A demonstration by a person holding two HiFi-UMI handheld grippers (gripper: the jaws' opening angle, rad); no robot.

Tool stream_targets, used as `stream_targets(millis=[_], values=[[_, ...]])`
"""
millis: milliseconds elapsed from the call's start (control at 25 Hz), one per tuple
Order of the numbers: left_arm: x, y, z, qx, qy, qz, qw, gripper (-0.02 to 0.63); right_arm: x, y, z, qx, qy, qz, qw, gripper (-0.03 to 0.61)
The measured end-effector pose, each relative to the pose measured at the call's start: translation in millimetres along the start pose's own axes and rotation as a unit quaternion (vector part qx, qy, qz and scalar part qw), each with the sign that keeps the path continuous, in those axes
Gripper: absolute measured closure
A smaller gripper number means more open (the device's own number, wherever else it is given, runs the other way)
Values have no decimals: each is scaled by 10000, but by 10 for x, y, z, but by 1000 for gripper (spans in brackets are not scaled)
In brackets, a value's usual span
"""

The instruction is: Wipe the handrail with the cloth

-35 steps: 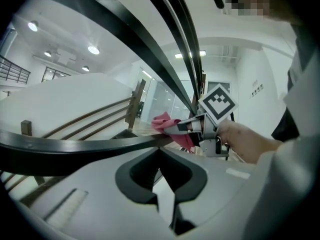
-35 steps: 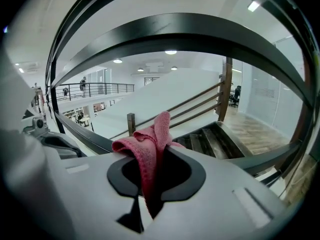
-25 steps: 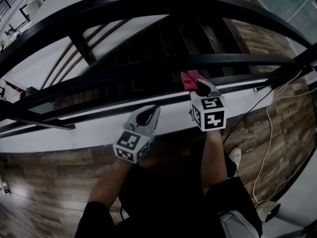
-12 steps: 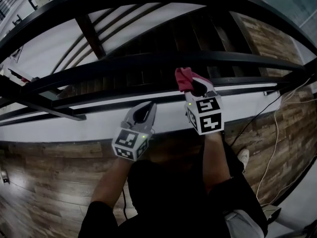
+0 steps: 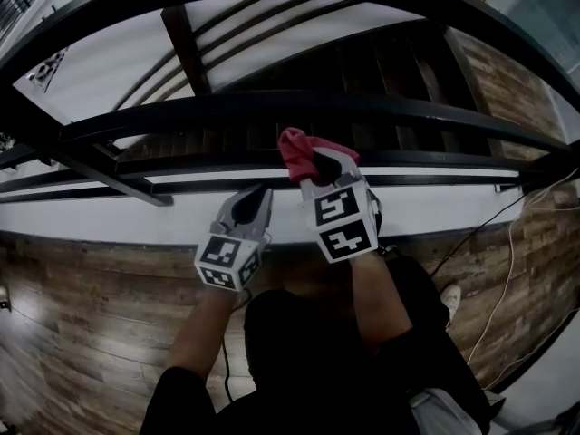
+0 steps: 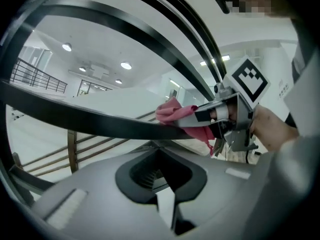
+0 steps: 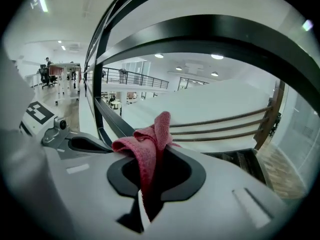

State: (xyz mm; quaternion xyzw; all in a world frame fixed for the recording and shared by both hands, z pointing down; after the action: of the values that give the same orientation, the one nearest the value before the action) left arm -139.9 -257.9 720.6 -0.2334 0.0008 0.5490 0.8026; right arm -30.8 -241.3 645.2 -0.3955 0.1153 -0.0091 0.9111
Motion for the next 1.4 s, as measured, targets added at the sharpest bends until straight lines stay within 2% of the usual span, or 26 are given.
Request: stream_targets(millis=[120,280,480,640,840,1080,1400], values=[[-162,108,21,25,61,-158,9999,614,-88,-57,-66,-78,213,143,9996,528],[-260,236,5,102,15,-298,9995,614,-191,-72,-114,-223,752,421,9960,528],[-431,395,43,220,168,-505,9983,614,-387,-104,-264,-164,990,204,9947,528],[-586,497,97,262,282,-671,9970,614,-536,-167,-373,-241,1264,230,9914,528],[-768,592,153,279,302,-911,9950,614,-731,-247,-535,-354,1763,240,9834,528],[-962,707,220,319,444,-1124,9922,614,-924,-322,-682,-463,2082,249,9767,529],[-1160,961,306,352,652,-1436,9869,614,-1399,-432,-942,-375,2700,51,9621,528]])
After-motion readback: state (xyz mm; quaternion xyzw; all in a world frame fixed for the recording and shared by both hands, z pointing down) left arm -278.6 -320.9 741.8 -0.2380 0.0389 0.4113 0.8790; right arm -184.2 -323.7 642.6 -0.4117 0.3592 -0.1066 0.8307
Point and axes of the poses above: the fingertips, and each gripper's own axes: y backward along the fingers, x to its right, z out of its underside, the point moved 5 cm from there along y, backward along the fingers, and after that the axes turned 13 degrees about -x, right-handed, at the moved point
